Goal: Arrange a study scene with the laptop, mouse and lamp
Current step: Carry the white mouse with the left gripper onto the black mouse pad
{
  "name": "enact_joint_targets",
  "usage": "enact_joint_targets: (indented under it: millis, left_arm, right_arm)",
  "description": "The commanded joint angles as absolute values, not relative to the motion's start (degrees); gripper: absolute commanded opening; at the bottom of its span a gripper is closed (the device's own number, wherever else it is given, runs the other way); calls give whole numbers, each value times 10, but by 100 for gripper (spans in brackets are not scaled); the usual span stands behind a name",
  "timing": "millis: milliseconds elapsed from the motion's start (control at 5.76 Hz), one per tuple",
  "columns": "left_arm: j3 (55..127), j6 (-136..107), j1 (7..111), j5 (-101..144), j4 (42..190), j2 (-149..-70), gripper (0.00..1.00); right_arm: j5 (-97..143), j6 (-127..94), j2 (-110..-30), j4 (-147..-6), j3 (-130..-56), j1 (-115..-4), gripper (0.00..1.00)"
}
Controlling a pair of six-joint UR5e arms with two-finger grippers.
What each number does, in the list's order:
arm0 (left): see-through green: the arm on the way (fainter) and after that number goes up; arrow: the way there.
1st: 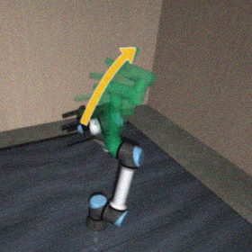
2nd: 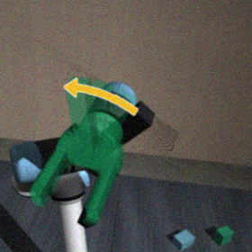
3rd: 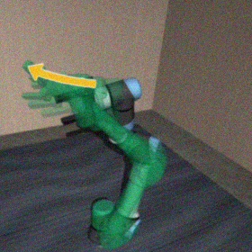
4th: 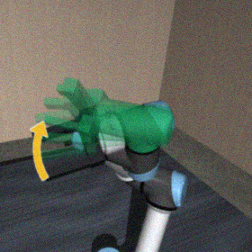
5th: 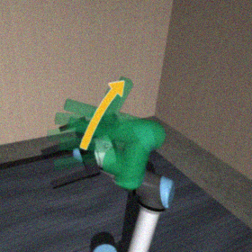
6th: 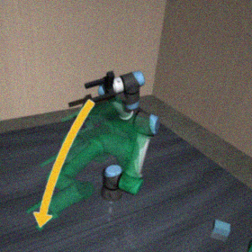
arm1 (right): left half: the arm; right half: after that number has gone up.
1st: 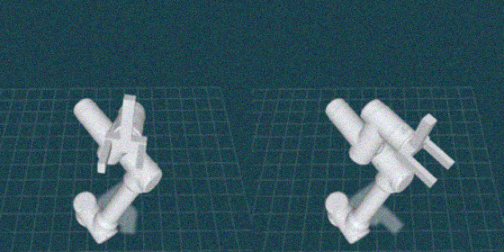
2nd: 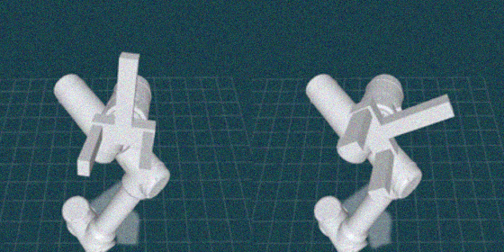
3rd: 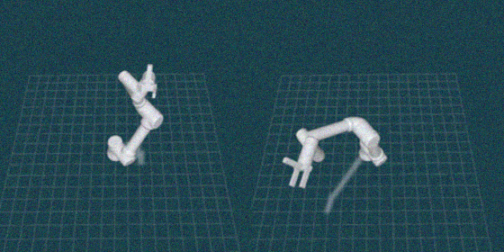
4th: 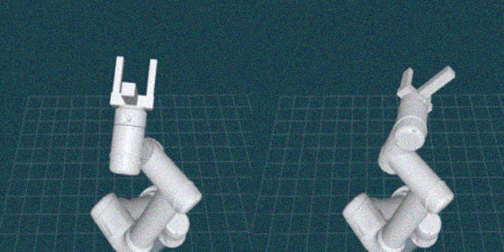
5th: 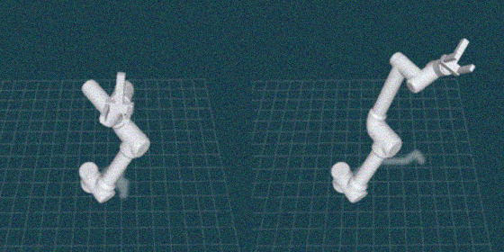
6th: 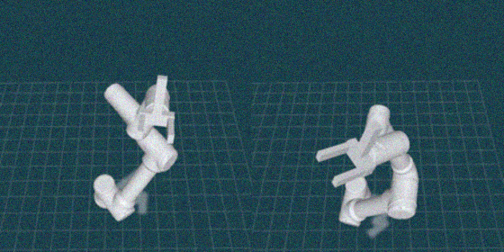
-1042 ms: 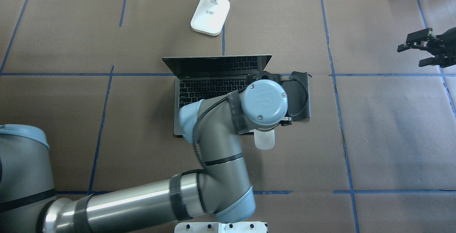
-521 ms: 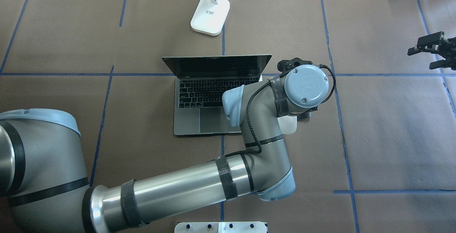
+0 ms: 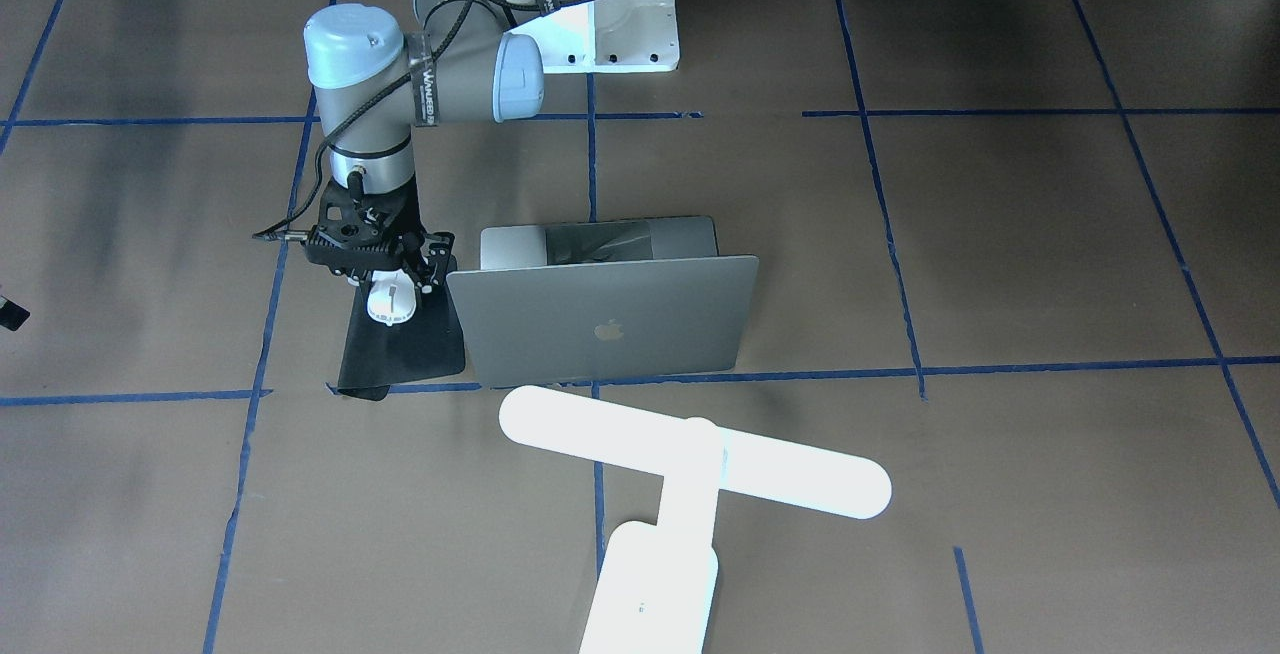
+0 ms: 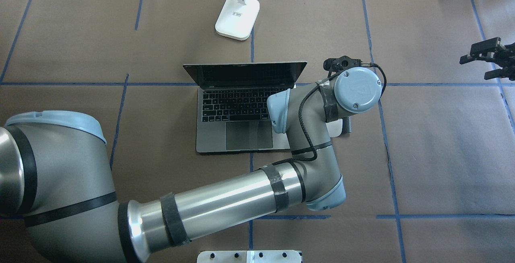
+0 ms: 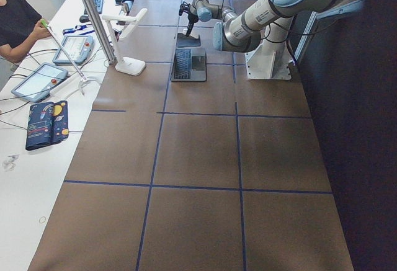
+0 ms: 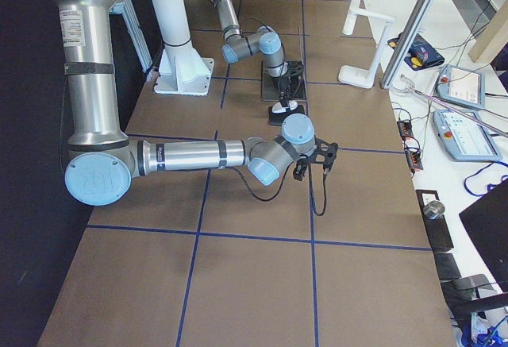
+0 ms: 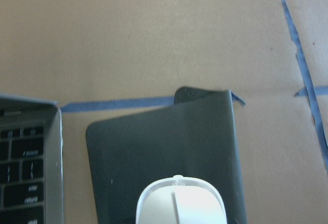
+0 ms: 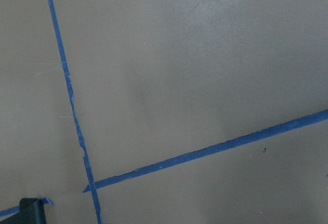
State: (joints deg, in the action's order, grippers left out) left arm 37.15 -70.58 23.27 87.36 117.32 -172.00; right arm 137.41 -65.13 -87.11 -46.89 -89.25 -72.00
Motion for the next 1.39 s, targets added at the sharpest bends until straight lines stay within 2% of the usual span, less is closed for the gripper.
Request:
enact_joint_targets:
  millis: [0, 174, 347, 1216]
  left_arm:
    - [308, -704, 245, 859, 1220, -1734, 7]
    - [299, -705, 244, 858, 1226, -1735, 17]
    - [294, -707, 243, 859, 1226, -1738, 20]
    - [295, -759, 218, 869, 1222, -1756, 24]
  right_arm:
    - [1375, -651, -871, -469, -891, -717, 100]
    - [1376, -651, -871, -469, -893, -717, 100]
    - [1376, -651, -871, -469, -893, -717, 100]
    - [1375, -651, -872, -470, -888, -715, 100]
